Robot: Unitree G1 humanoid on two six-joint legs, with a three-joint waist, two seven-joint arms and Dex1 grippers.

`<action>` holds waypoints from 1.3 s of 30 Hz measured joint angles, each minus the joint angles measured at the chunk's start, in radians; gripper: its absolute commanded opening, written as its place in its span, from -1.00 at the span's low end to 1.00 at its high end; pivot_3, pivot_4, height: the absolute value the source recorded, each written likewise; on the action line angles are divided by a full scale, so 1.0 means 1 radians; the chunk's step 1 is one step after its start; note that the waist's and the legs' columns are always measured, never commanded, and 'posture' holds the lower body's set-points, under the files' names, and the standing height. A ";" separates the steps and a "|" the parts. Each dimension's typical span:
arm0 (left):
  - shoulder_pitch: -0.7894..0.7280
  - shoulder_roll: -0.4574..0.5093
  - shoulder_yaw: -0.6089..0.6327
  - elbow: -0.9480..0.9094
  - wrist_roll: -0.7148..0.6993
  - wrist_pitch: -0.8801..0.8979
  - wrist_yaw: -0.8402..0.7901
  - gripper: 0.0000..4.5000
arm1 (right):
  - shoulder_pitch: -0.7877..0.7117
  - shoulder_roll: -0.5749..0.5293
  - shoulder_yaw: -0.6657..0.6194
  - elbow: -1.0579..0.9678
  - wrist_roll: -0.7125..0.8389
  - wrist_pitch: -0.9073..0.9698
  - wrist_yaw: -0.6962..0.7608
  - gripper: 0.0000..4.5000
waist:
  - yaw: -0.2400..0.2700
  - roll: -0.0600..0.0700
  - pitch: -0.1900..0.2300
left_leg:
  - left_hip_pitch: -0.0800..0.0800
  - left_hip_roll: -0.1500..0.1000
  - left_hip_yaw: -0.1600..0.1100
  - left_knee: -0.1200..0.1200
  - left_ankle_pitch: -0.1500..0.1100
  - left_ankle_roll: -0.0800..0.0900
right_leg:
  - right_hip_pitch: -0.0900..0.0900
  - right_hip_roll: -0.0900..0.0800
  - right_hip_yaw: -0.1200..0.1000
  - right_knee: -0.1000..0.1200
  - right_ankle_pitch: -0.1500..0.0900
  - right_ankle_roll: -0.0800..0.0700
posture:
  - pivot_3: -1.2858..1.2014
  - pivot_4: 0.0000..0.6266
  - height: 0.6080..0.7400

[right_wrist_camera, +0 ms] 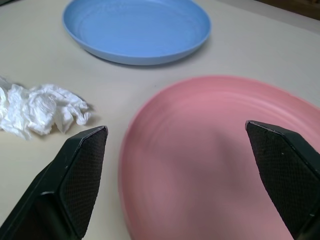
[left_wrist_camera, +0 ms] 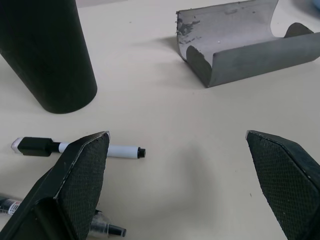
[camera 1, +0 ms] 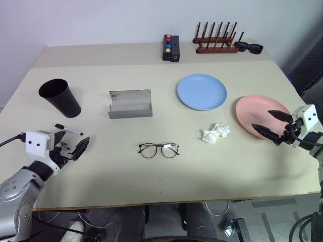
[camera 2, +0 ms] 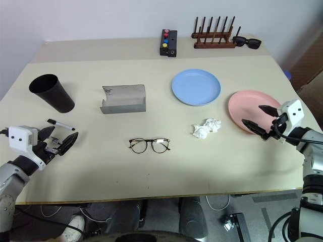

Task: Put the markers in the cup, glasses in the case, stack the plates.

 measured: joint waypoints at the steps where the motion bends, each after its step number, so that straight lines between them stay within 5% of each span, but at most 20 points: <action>1: 0.001 0.000 0.000 0.000 0.000 0.000 0.001 0.98 | -0.002 0.002 0.004 -0.004 0.000 0.003 -0.003 1.00 | 0.000 0.000 0.000 | 0.000 0.000 0.000 0.000 0.000 0.000 | 0.000 0.000 0.000 0.000 0.000 0.000 | 0.03 -0.52 0.91; 39: 0.038 0.126 0.075 -0.012 0.053 0.137 0.052 0.98 | 0.039 0.126 0.093 -0.390 0.030 0.200 -0.102 1.00 | 0.000 0.000 0.000 | 0.000 0.000 -0.001 0.000 0.000 0.000 | 0.000 0.000 0.000 0.000 0.000 0.000 | 0.03 -0.52 0.91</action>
